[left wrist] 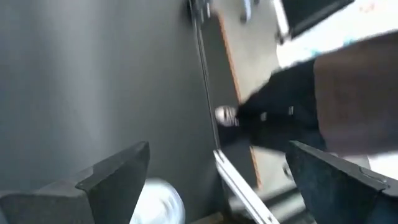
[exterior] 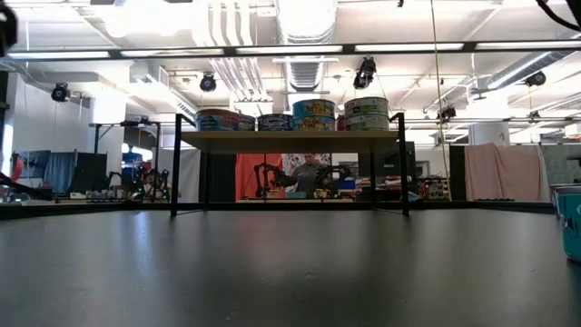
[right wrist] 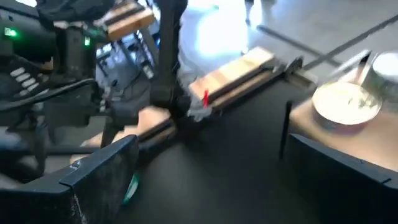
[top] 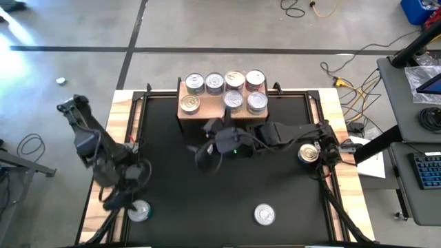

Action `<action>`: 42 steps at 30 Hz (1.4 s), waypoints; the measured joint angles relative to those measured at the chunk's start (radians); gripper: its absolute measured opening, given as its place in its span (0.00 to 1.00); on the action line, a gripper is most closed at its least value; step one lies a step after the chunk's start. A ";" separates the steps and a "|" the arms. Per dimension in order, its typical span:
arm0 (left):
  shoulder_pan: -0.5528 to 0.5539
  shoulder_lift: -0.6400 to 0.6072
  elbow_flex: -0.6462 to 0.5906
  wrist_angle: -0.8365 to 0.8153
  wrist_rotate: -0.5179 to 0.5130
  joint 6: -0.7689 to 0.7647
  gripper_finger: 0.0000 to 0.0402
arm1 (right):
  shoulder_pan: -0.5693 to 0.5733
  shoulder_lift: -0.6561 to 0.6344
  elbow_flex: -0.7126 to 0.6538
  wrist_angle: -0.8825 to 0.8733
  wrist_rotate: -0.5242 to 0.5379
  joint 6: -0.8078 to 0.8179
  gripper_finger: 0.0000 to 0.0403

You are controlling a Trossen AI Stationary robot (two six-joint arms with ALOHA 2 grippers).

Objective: Stack canned seafood by type on shelf
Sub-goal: Stack the blue-pink tuna can on top of the other blue-pink tuna can on the shelf

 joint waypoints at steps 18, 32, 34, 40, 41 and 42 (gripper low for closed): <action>-0.257 0.407 0.002 -0.067 0.050 -0.439 0.81 | 0.345 0.122 -0.007 -0.154 0.131 0.396 0.99; -0.257 0.529 0.003 -0.110 0.072 -0.306 0.71 | 0.455 0.192 -0.007 -0.157 0.206 0.733 0.99; -0.257 0.526 0.014 -0.106 0.047 -0.308 0.69 | 0.441 0.186 -0.005 -0.280 0.202 0.862 0.99; -0.261 0.525 0.094 -0.100 -0.067 -0.258 0.67 | 0.374 0.161 -0.012 -0.805 0.123 1.452 0.99; -0.261 0.525 0.107 -0.098 -0.093 -0.255 0.66 | 0.357 0.148 -0.029 -0.780 0.131 1.448 0.99; -0.262 0.525 0.121 -0.098 -0.121 -0.253 0.66 | 0.345 0.126 -0.042 -0.770 0.146 1.418 0.99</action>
